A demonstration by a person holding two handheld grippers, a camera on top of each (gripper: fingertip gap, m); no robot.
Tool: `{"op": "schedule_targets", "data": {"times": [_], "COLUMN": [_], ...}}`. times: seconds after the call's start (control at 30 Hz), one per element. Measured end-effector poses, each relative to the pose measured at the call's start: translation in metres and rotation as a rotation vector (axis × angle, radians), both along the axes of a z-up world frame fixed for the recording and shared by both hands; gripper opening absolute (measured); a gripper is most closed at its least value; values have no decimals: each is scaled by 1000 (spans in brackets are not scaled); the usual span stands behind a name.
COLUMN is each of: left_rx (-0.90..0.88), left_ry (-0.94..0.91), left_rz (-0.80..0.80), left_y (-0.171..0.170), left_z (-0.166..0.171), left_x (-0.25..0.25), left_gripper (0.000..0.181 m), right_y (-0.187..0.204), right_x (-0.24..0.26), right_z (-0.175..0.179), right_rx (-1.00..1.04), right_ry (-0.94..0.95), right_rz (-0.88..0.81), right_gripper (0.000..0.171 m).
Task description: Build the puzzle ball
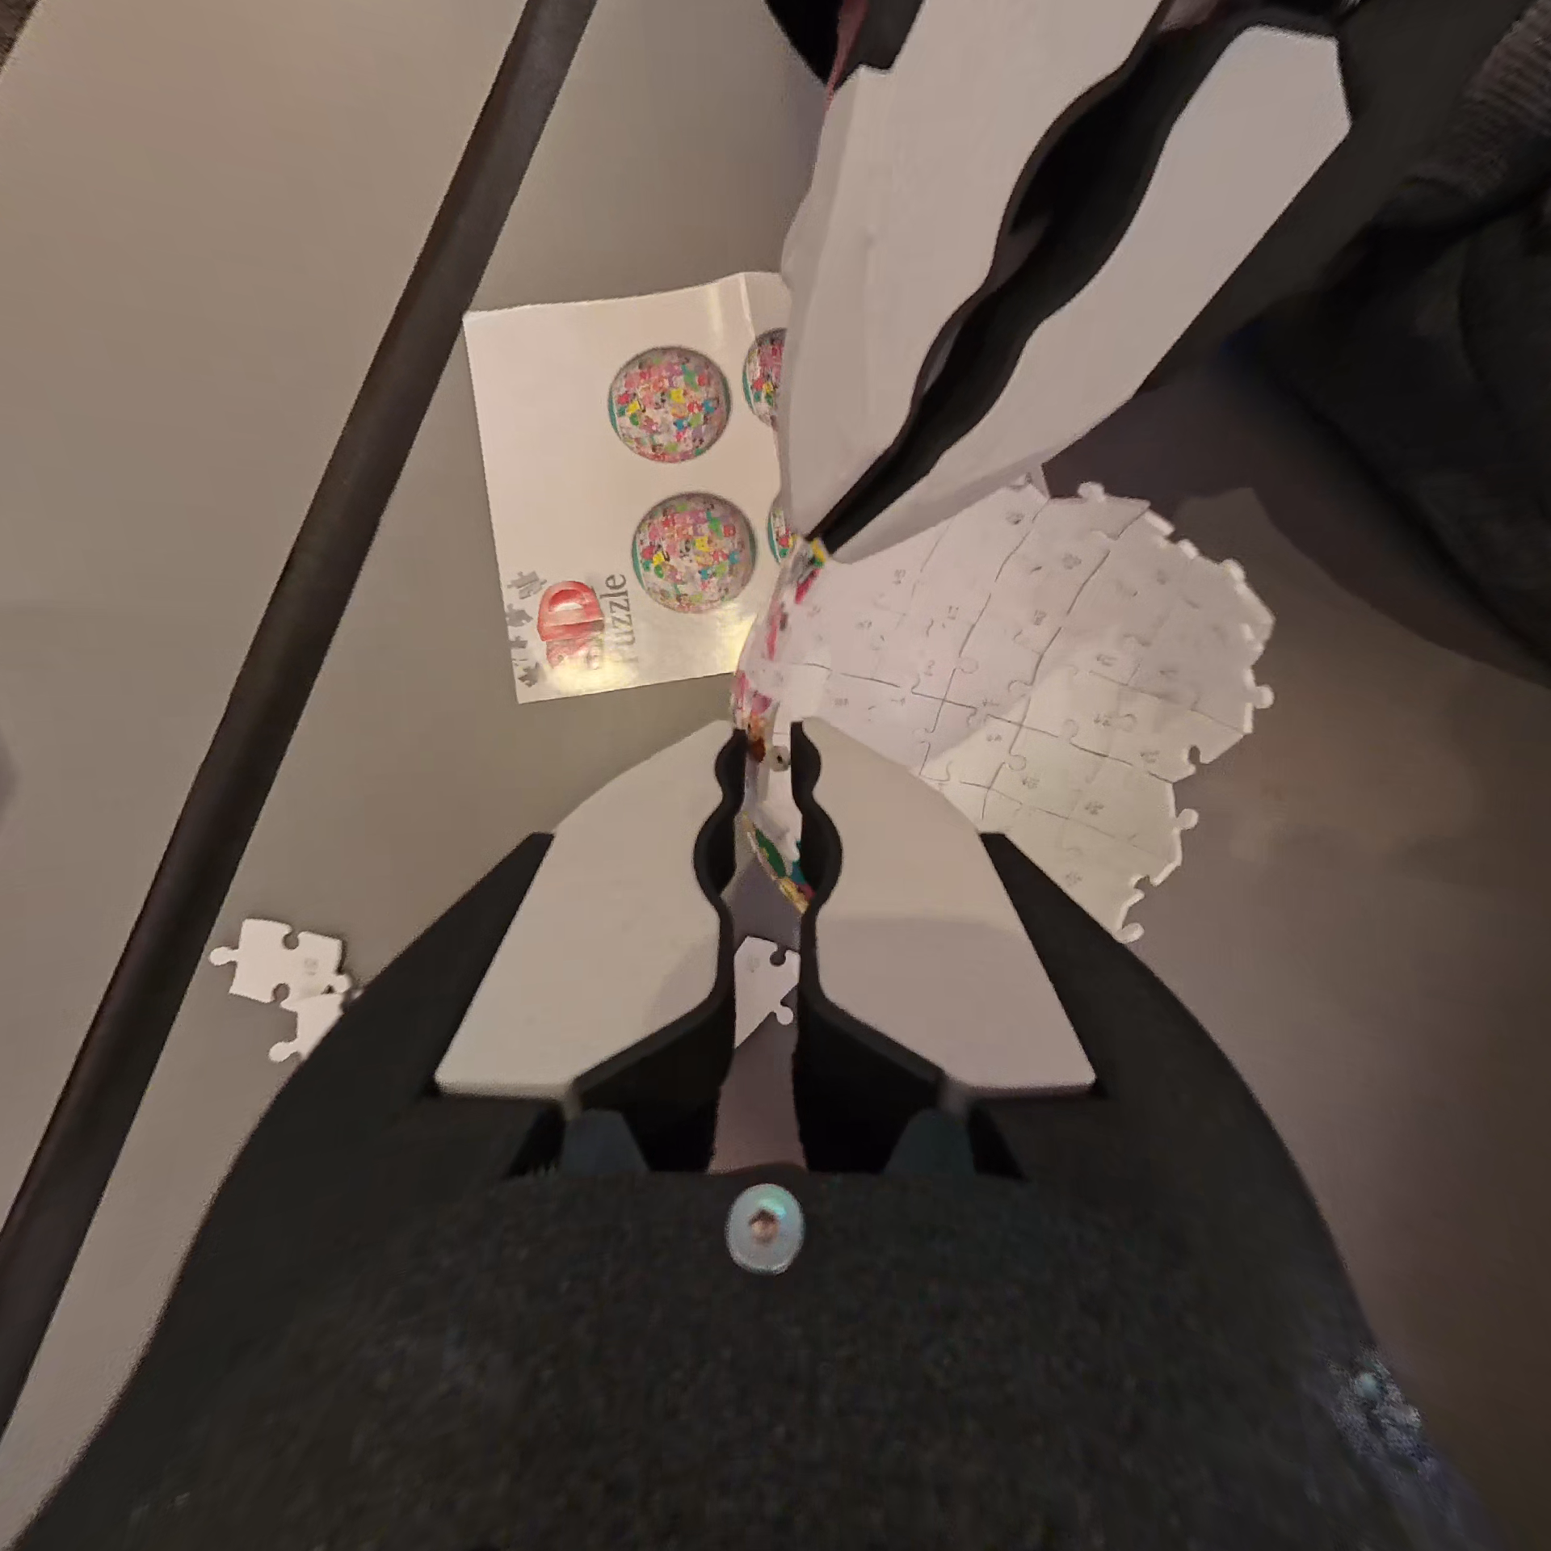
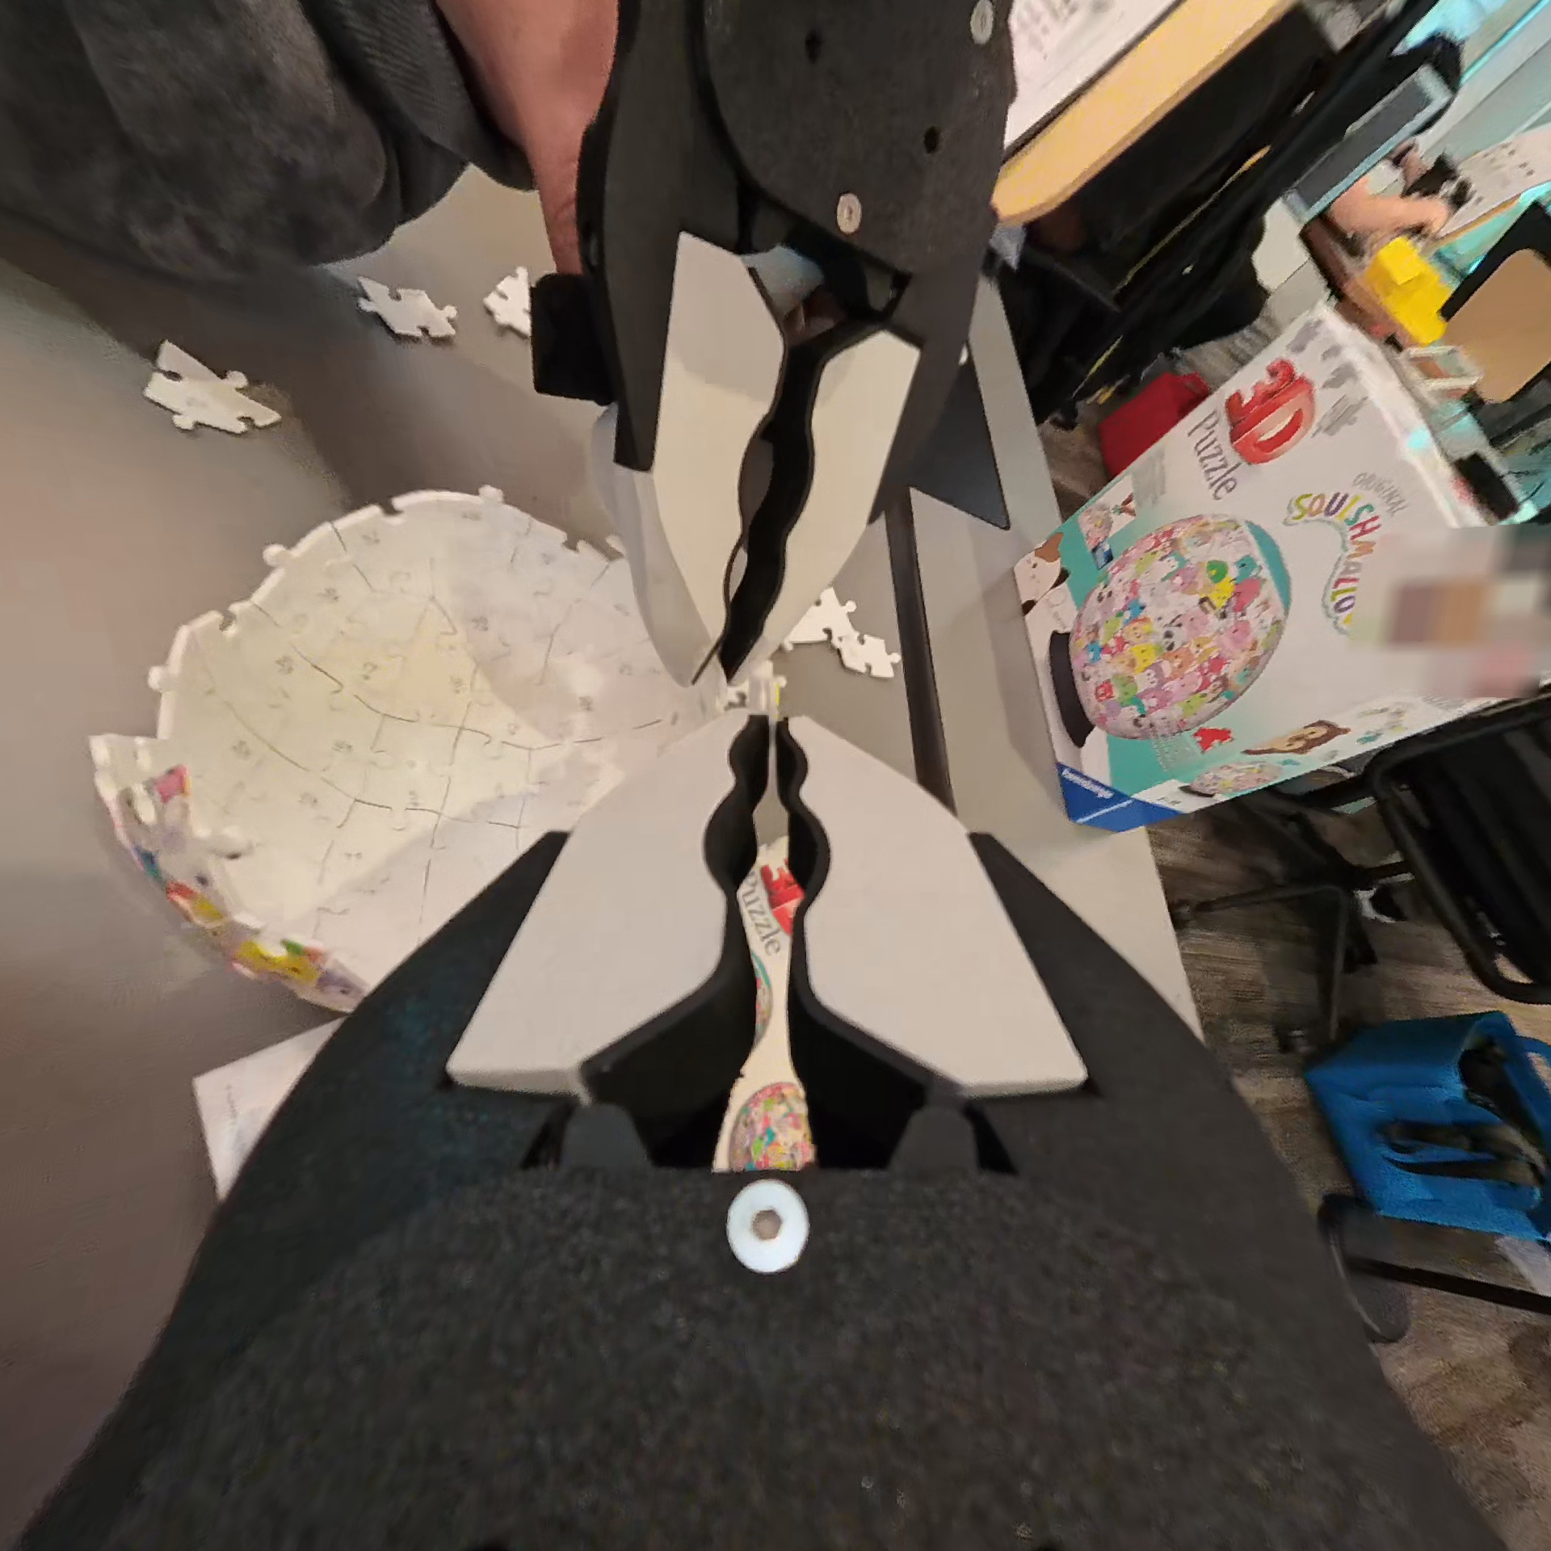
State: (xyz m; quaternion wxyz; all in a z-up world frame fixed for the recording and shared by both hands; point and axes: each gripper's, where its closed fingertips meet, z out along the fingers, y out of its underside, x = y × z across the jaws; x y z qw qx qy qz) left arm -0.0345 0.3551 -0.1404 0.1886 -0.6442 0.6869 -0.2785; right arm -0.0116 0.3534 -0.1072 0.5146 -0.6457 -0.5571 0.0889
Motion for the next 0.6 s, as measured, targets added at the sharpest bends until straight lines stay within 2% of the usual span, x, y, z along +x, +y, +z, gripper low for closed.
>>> {"op": "schedule_targets", "data": {"times": [0.3,0.5,0.6], "left_rx": [-195,-243,-209], "left_ry": [-64,-273,-334], "left_rz": [-45,-92,-113], "left_y": [1,-6,-8], "left_z": [-4,38,48], "left_x": [6,5,6], "left_gripper": [10,22,22], "right_y": [3,0,-4], "right_x": [-1,-4,-12], "right_z": [-4,13,28], "right_rx": [-135,-182,-206], "right_ry": [37,113,194], "right_rz": [-27,-54,-27], "right_gripper": [1,1,1]}}
